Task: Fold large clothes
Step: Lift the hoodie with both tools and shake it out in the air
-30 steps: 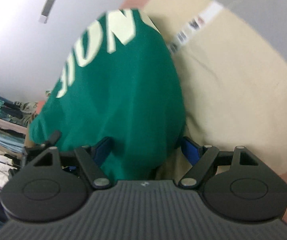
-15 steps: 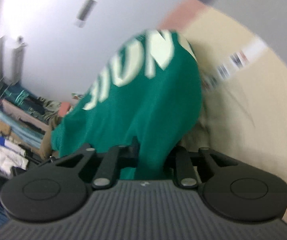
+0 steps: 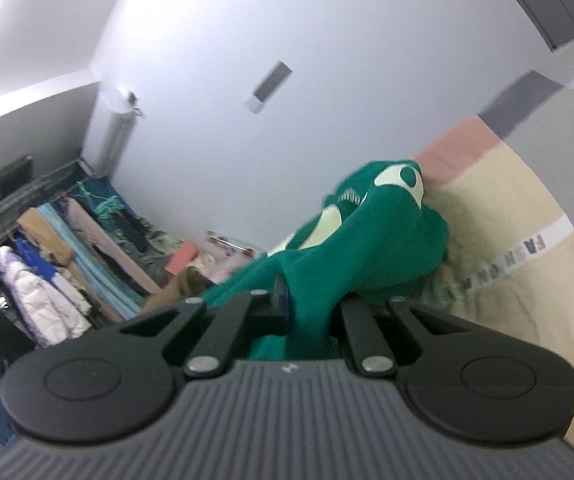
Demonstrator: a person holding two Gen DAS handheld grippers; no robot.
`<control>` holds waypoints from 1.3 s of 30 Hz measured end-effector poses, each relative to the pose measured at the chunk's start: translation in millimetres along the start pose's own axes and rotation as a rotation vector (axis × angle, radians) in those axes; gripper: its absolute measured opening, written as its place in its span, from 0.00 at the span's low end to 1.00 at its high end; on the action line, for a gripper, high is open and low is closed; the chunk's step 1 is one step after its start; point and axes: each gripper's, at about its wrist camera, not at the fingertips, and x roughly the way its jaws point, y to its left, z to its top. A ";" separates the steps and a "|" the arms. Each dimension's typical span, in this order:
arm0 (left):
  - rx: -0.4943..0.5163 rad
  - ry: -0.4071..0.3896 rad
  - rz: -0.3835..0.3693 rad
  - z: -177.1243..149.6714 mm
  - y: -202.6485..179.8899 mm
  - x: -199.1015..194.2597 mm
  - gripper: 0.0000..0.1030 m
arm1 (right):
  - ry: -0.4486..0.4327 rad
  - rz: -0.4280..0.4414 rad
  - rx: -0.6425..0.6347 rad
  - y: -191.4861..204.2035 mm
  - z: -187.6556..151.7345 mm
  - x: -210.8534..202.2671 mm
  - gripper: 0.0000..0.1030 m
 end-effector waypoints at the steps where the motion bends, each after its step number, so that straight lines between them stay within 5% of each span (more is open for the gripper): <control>1: -0.010 -0.005 0.010 -5.0 0.8 -6.5 0.05 | 0.004 0.004 -0.020 6.4 -1.5 -4.9 0.08; 7: -0.082 0.047 0.118 -38.3 14.1 -33.8 0.06 | 0.123 -0.058 -0.008 12.8 -26.4 -11.6 0.09; 13: -0.131 0.148 0.174 -59.8 24.1 0.0 0.08 | 0.191 -0.182 0.091 -6.1 -38.8 -5.6 0.11; 14: -0.134 0.158 0.179 -61.3 30.5 4.6 0.11 | 0.194 -0.190 0.112 -8.6 -38.8 -5.4 0.15; 16: -0.148 0.181 0.186 -71.2 35.1 0.7 0.43 | 0.197 -0.205 0.140 -13.2 -39.5 -6.1 0.26; 17: -0.163 0.194 0.186 -73.9 39.1 3.8 0.52 | 0.196 -0.213 0.148 -15.0 -41.6 -6.6 0.39; 18: -0.176 0.199 0.183 -75.4 41.0 6.8 0.58 | 0.193 -0.217 0.160 -16.7 -42.1 -6.4 0.57; 20: -0.188 0.217 0.183 -77.1 47.5 13.9 0.58 | 0.195 -0.207 0.191 -19.6 -46.1 -5.0 0.68; 27: -0.227 0.257 0.171 -86.5 48.0 27.0 0.61 | 0.294 -0.314 0.269 -37.0 -62.1 3.6 0.68; 34: -0.158 0.265 0.175 -91.0 44.2 37.5 0.61 | 0.338 -0.245 0.284 -34.9 -69.7 16.0 0.66; 37: -0.154 0.262 0.160 -91.5 45.1 42.9 0.60 | 0.339 -0.205 0.260 -30.6 -68.4 21.3 0.51; 39: -0.143 0.247 0.154 -90.8 44.1 46.2 0.52 | 0.329 -0.185 0.216 -25.4 -65.2 24.1 0.31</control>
